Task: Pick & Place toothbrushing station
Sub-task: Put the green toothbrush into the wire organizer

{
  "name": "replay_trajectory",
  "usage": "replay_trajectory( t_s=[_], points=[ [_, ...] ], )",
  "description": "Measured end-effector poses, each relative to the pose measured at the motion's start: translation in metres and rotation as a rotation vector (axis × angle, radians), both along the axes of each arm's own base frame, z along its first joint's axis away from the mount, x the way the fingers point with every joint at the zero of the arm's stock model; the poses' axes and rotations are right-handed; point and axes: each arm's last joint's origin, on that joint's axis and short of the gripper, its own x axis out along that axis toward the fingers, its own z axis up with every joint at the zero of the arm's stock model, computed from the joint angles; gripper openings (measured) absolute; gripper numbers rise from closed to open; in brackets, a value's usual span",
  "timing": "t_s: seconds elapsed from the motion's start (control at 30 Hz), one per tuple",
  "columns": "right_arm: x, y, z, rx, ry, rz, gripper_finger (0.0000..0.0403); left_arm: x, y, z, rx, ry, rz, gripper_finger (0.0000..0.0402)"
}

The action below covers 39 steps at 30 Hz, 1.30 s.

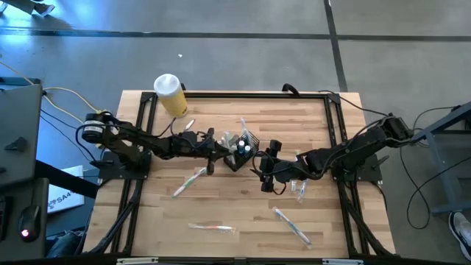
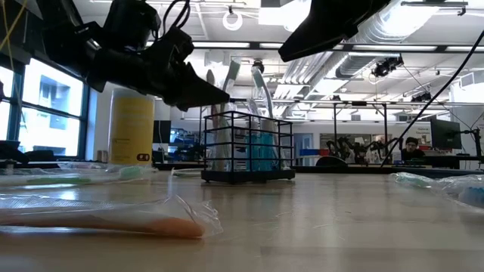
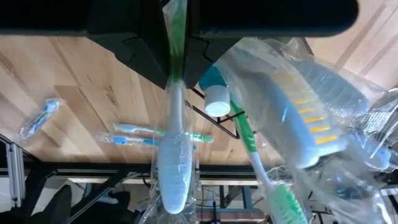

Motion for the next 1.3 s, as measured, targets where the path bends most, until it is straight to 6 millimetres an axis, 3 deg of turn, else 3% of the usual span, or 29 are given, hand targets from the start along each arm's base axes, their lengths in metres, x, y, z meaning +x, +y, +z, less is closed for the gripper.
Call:
replay_trajectory(
  t_s=[0.4,0.53,0.77,1.3],
  points=[
    [0.0,0.0,0.0,0.0,0.002,0.0,0.0243,-0.002,0.0,0.0,0.001,0.013,-0.008,0.0154],
    [0.0,0.0,0.0,0.0,0.002,-0.001,0.0243,-0.002,0.0,0.0,0.001,0.01,-0.008,0.0179],
    [0.0,0.0,0.0,0.0,0.001,0.0,0.0243,-0.002,0.0,0.002,0.022,-0.002,-0.01,0.0187],
    [0.0,0.0,0.0,0.0,0.002,0.0,0.0243,-0.016,-0.001,0.033,0.06,-0.063,-0.005,0.0187]
  ],
)
